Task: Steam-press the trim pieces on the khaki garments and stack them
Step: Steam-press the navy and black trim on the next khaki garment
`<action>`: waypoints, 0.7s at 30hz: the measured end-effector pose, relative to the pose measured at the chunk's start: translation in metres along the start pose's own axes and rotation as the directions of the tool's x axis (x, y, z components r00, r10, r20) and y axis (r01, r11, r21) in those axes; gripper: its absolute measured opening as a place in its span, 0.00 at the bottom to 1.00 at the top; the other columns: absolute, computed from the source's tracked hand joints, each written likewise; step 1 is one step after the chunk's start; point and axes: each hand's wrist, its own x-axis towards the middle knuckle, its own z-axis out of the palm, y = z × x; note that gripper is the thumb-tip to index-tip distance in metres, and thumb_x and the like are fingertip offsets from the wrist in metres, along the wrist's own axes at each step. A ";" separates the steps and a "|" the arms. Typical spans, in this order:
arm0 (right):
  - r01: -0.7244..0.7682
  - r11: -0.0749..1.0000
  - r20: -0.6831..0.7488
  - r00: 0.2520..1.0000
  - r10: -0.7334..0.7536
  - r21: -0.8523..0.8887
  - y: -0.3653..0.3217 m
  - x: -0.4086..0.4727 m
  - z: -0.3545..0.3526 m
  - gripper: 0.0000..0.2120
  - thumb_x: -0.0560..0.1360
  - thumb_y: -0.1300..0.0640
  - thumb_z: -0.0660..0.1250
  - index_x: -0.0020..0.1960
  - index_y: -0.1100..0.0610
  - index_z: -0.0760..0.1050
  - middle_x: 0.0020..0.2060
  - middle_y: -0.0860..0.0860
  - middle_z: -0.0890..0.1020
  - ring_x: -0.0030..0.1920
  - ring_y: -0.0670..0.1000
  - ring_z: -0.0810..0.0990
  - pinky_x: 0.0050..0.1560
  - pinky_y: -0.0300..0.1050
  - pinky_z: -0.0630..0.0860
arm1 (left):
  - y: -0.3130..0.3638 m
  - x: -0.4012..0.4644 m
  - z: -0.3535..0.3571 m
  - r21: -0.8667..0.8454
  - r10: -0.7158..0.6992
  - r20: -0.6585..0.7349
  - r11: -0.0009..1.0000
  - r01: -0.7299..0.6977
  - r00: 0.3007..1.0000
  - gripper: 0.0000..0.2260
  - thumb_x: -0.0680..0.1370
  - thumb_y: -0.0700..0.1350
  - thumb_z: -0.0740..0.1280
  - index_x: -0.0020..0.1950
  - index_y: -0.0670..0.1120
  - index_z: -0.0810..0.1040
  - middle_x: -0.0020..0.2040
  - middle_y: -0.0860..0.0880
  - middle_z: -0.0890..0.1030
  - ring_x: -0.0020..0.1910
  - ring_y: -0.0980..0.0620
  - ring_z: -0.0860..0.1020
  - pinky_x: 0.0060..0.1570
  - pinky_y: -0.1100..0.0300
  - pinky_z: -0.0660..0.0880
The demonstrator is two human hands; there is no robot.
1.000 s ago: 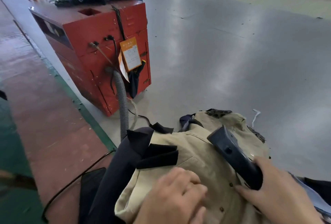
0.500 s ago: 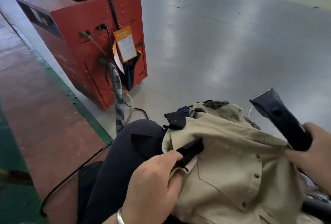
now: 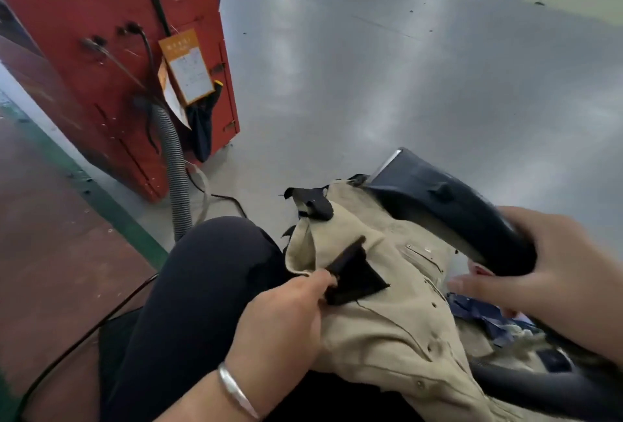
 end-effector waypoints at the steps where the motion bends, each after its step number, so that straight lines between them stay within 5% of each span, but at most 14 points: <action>1: 0.013 0.999 0.024 1.000 -0.014 0.044 -0.003 0.005 0.008 0.24 0.52 0.36 0.76 0.44 0.42 0.76 0.31 0.50 0.82 0.24 0.48 0.79 0.27 0.48 0.80 | -0.002 -0.003 0.003 0.071 -0.036 0.001 0.997 0.036 0.999 0.14 0.78 0.45 0.56 0.61 0.59 0.71 0.39 0.57 0.76 0.39 0.55 0.78 0.38 0.63 0.72; 4: 0.006 0.993 0.043 0.999 -0.012 0.122 -0.004 0.029 0.039 0.17 0.59 0.51 0.80 0.43 0.49 0.77 0.35 0.50 0.84 0.24 0.47 0.81 0.32 0.51 0.82 | 0.002 -0.005 -0.003 0.195 -0.136 0.070 0.973 0.121 0.988 0.11 0.71 0.42 0.70 0.51 0.53 0.76 0.34 0.54 0.78 0.30 0.51 0.78 0.27 0.57 0.73; 6: -0.008 0.990 0.053 0.999 0.001 0.138 -0.001 0.042 0.058 0.14 0.65 0.58 0.78 0.46 0.54 0.76 0.37 0.52 0.84 0.25 0.49 0.82 0.34 0.54 0.82 | -0.002 -0.008 0.000 0.207 -0.063 -0.028 0.976 0.068 0.998 0.12 0.62 0.38 0.76 0.42 0.48 0.81 0.37 0.50 0.79 0.31 0.48 0.77 0.22 0.56 0.74; 10: -0.066 0.989 0.051 0.997 0.060 0.130 0.010 0.053 0.077 0.13 0.68 0.60 0.74 0.49 0.56 0.74 0.35 0.53 0.81 0.25 0.49 0.82 0.26 0.45 0.75 | 0.001 -0.008 0.009 0.316 0.220 -0.183 0.936 -0.155 0.958 0.07 0.69 0.36 0.67 0.43 0.43 0.82 0.43 0.44 0.79 0.38 0.45 0.77 0.31 0.53 0.76; 14: -0.100 0.974 0.059 0.994 0.090 0.202 0.016 0.050 0.070 0.13 0.66 0.63 0.74 0.48 0.60 0.75 0.27 0.53 0.79 0.23 0.50 0.81 0.22 0.39 0.70 | 0.006 -0.009 0.021 0.308 0.432 -0.121 0.872 -0.380 0.894 0.13 0.74 0.39 0.61 0.50 0.45 0.85 0.49 0.48 0.83 0.47 0.49 0.82 0.43 0.57 0.78; 18: -0.069 0.988 -0.026 0.997 0.073 0.138 0.018 0.032 0.061 0.12 0.64 0.57 0.77 0.44 0.55 0.77 0.31 0.54 0.80 0.25 0.48 0.80 0.31 0.49 0.76 | 0.010 -0.009 0.023 0.310 0.439 -0.057 0.861 -0.402 0.897 0.16 0.74 0.39 0.58 0.52 0.46 0.85 0.50 0.49 0.84 0.46 0.51 0.82 0.48 0.57 0.79; 21: -0.068 0.996 -0.109 0.991 0.075 0.063 0.025 0.011 0.052 0.15 0.63 0.45 0.77 0.46 0.45 0.76 0.30 0.45 0.80 0.28 0.45 0.76 0.29 0.47 0.70 | 0.018 -0.011 0.022 0.343 0.386 -0.033 0.871 -0.352 0.922 0.17 0.74 0.41 0.58 0.54 0.48 0.84 0.49 0.50 0.83 0.44 0.51 0.82 0.51 0.54 0.78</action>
